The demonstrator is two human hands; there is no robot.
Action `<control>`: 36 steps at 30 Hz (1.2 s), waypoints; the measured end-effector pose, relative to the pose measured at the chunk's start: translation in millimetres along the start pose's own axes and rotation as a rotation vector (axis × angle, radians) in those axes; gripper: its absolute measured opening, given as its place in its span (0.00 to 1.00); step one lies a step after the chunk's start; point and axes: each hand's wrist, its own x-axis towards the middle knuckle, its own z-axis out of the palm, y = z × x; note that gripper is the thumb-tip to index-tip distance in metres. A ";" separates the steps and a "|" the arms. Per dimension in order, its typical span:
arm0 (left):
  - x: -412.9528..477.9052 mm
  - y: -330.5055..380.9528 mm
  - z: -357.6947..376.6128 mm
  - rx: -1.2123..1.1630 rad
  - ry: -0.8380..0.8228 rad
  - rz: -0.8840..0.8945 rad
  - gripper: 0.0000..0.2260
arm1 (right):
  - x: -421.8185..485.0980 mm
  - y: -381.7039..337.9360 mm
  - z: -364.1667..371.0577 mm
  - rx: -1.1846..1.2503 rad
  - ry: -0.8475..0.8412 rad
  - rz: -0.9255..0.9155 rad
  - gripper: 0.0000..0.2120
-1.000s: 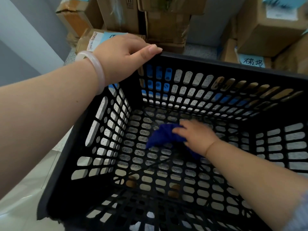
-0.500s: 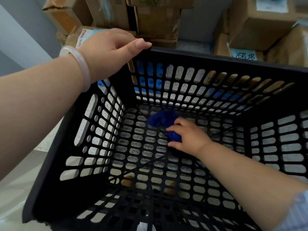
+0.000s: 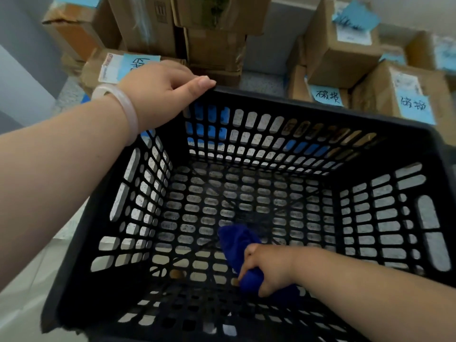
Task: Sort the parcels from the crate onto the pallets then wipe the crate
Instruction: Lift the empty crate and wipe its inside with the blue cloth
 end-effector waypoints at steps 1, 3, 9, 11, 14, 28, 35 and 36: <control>0.2 -0.4 -1.0 0.001 0.005 0.004 0.41 | -2.1 -0.7 0.5 -0.033 0.035 -0.016 0.24; -0.1 -2.1 -1.5 0.009 0.014 0.007 0.41 | -6.8 1.6 -7.2 -0.202 0.155 -0.056 0.22; 1.1 -2.6 -1.5 -0.006 0.015 0.000 0.46 | -6.9 40.7 -59.2 -0.324 0.879 0.040 0.23; 1.2 -2.8 -0.3 -0.025 0.030 -0.007 0.44 | -1.2 56.6 -71.8 -0.166 1.078 0.105 0.26; 0.8 -4.0 1.6 -0.027 0.047 -0.034 0.44 | 14.3 65.5 -68.6 -0.063 0.970 0.175 0.27; -2.3 -3.1 4.7 0.017 0.038 -0.042 0.40 | -23.5 20.3 3.4 0.032 0.184 0.079 0.20; 0.4 -3.2 4.5 -0.006 0.047 -0.033 0.44 | -40.3 18.1 -14.4 0.039 -0.130 0.297 0.21; 0.5 -4.4 4.1 -0.009 0.052 -0.036 0.44 | -45.4 22.7 -21.6 0.094 -0.068 0.299 0.20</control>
